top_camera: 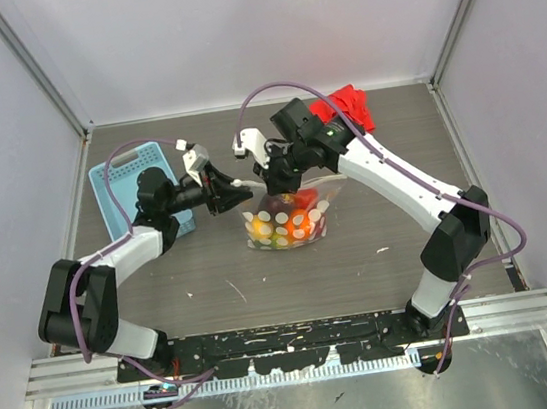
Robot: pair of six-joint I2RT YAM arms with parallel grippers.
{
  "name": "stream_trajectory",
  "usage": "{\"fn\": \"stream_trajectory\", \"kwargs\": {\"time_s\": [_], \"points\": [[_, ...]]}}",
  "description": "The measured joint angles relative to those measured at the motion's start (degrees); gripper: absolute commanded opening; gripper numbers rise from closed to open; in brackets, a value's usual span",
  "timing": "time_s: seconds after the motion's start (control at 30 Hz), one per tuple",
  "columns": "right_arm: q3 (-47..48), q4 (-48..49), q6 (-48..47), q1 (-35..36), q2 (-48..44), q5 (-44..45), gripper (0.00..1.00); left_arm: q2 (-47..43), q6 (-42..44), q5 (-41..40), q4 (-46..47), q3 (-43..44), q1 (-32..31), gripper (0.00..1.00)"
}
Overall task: Place the food in the zip-top bag and seal the zipper
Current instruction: Zip the zipper food storage bag at the center of the board.
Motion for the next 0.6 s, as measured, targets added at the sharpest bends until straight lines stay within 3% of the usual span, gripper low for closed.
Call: {"fn": "stream_trajectory", "kwargs": {"time_s": [0.1,0.23,0.3,0.6], "points": [[-0.9,0.8,0.0,0.0,-0.5,-0.1,0.00,0.1,-0.4,0.7,0.5,0.0,0.0,0.25],[-1.9,1.3,0.0,0.0,-1.9,0.0,0.04,0.1,-0.9,1.4,1.2,0.0,0.0,0.04],[-2.0,1.4,0.0,0.0,-2.3,0.0,0.14,0.1,-1.1,1.5,1.4,0.0,0.0,0.00],[-2.0,4.5,0.9,0.0,-3.4,-1.6,0.44,-2.1,-0.9,1.8,0.9,-0.3,0.0,0.00]]}}
